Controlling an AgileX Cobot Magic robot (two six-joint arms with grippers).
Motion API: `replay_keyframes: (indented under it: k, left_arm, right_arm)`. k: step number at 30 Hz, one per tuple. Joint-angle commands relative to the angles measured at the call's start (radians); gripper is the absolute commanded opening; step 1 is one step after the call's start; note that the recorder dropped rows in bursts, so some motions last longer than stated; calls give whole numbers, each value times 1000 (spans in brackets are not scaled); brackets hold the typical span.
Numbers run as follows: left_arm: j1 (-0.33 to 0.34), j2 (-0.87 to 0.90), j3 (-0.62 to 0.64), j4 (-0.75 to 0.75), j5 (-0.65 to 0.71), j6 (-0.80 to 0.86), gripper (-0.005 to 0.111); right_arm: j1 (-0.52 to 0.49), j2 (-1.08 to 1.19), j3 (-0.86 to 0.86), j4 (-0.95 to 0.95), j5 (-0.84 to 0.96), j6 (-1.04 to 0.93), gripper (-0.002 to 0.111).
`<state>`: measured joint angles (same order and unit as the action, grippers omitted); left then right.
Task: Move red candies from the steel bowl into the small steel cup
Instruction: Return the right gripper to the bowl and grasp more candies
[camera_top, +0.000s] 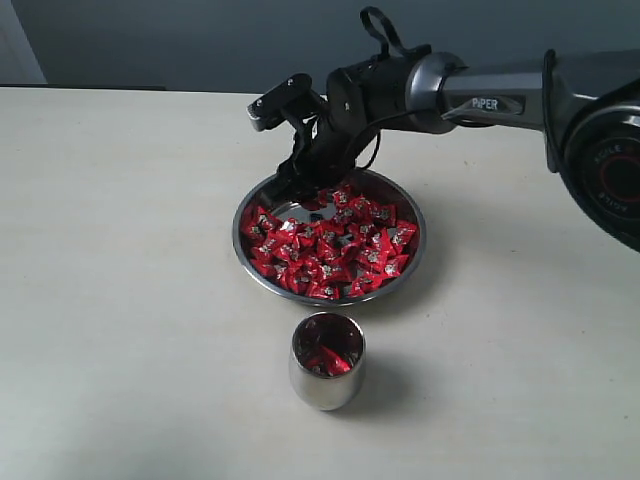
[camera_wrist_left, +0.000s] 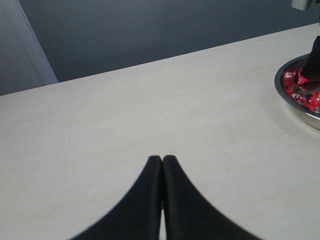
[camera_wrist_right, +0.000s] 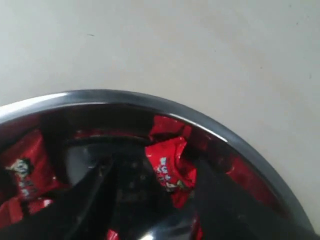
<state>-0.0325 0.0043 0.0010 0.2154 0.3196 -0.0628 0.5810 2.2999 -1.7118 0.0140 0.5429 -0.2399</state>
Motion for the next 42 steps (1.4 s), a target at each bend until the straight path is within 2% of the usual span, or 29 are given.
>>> replay_keyframes:
  k: [1,15,17,21,30,35,42]
  left_arm:
    - [0,-4,-1,0,-7,-5,0]
    - [0,-4,-1,0,-7,-5,0]
    - [0,-4,-1,0,-7,-5,0]
    - [0,-4,-1,0,-7,-5,0]
    - [0,-4,-1,0,-7,-5,0]
    - [0,-4,-1,0,-7,-5,0]
    - [0,-4,-1,0,-7,-5,0]
  right_arm:
    - [-10,20,-8,-83,-3,62,47]
    - [-14,62,-8,-91,-30,85,45]
    - [-14,62,-8,-91,-8,85,32]
    - [-14,58,-8,-91,7,85,0]
    - [-11,-24,-8,-90,39,102,1]
    - [-11,-100,-8,-14,202,100,0]
    - [10,-239,96,210,328,-105,0]
